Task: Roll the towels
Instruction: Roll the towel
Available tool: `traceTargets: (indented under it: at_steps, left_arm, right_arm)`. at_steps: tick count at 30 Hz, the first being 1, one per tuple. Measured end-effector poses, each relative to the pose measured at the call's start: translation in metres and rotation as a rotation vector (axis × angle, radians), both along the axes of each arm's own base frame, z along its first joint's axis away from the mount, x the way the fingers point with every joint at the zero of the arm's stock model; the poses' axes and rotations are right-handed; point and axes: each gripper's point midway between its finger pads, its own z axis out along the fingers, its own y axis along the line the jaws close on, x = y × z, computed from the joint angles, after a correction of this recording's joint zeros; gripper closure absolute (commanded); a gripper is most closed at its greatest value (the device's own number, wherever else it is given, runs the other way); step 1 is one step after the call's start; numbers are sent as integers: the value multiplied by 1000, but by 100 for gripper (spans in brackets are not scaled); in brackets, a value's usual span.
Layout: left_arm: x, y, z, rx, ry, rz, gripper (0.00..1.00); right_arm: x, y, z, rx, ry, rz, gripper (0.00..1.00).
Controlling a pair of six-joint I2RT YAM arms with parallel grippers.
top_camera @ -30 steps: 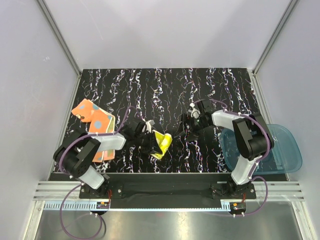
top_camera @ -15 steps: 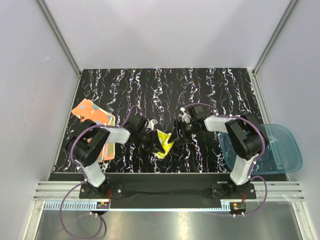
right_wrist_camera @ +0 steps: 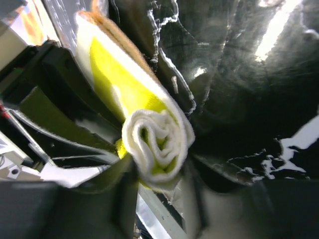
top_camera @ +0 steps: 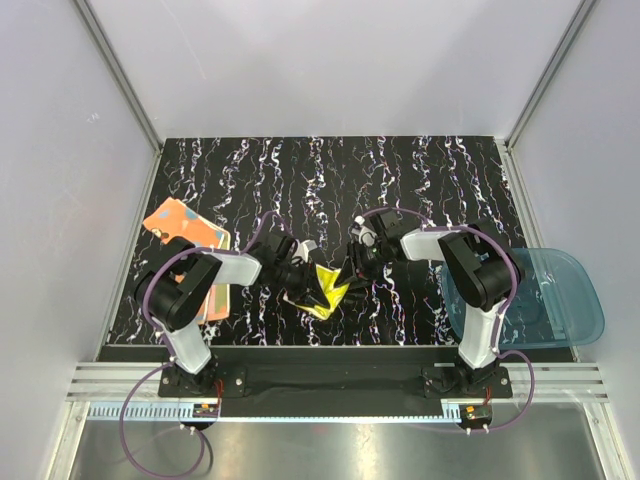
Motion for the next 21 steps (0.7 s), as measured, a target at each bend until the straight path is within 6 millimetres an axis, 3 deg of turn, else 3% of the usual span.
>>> traceTargets:
  at_steps: [5,13,17,21]
  left_arm:
    - [0,0,0,5,4,-2,97]
    - [4,9,0,102,-43,17,71]
    - [8,19,1,166,-97,38,63]
    - [10,27,3,223,-142,54,61]
  right_arm:
    - [-1,-1,-4,-16,2,-3,72]
    - [-3,-2,-7,-37,14,-7,75]
    - [-4,-2,-7,-50,21,-6,76]
    - [-5,-3,-7,-72,29,-12,77]
